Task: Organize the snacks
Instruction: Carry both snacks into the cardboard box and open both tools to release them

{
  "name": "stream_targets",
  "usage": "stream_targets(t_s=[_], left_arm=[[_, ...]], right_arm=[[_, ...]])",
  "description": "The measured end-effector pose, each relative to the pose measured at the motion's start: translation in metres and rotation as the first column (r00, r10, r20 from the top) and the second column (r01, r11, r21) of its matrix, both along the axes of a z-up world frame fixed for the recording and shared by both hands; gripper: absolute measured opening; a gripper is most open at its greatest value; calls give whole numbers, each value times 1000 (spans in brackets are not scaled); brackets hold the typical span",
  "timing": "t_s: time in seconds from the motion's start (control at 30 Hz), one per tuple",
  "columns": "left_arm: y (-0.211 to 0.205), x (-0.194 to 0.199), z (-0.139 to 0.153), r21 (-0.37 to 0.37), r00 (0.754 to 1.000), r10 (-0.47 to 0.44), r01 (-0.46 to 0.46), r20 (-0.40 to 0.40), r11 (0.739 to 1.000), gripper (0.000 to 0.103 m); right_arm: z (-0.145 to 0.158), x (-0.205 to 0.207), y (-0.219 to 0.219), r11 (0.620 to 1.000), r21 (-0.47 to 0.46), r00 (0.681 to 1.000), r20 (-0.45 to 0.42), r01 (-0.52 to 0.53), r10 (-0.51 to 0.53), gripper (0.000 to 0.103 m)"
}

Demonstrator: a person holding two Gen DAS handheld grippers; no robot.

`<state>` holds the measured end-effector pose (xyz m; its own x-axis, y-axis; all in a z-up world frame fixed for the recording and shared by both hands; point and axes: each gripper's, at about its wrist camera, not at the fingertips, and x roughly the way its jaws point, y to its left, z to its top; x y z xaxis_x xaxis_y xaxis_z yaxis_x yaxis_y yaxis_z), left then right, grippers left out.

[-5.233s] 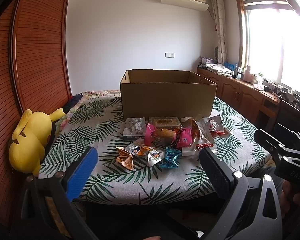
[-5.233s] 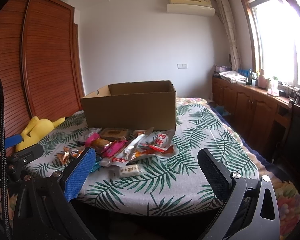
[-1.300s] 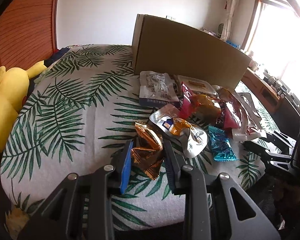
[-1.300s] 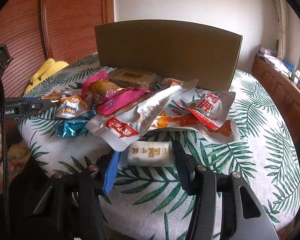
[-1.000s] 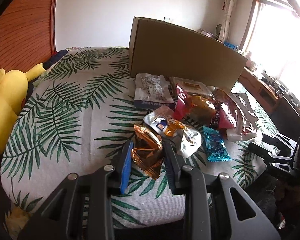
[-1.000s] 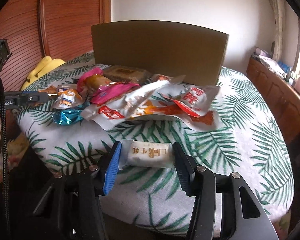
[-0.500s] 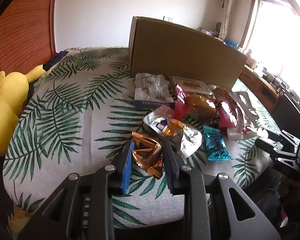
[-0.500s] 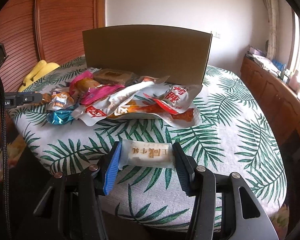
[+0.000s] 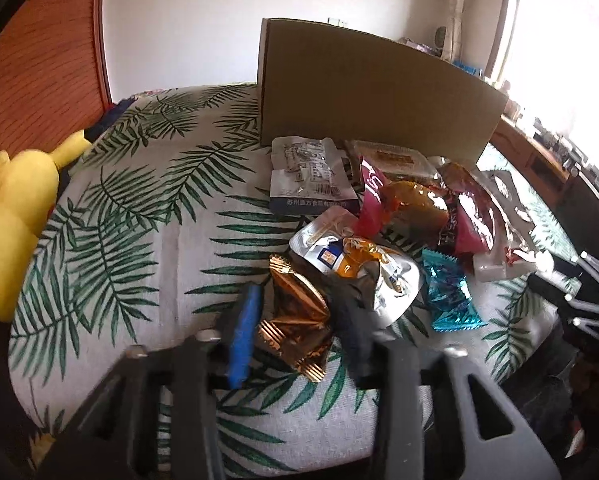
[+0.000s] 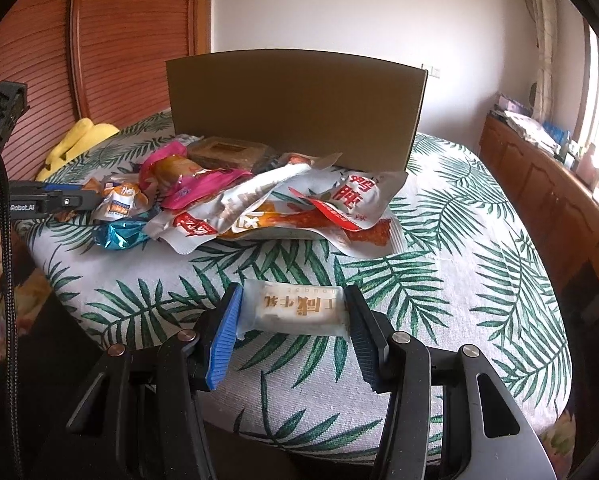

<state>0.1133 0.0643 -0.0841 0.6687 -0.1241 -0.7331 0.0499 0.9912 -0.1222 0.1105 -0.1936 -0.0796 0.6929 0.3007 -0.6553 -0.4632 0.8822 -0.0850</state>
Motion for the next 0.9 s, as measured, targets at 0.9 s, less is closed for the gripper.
stream_targets(t_s=[0.9], left_arm=[[-7,29,94,-50,974,-39,52,224,997,23]], right_arm=[[71,41,-10,995,86,993,112,-51,42,52]])
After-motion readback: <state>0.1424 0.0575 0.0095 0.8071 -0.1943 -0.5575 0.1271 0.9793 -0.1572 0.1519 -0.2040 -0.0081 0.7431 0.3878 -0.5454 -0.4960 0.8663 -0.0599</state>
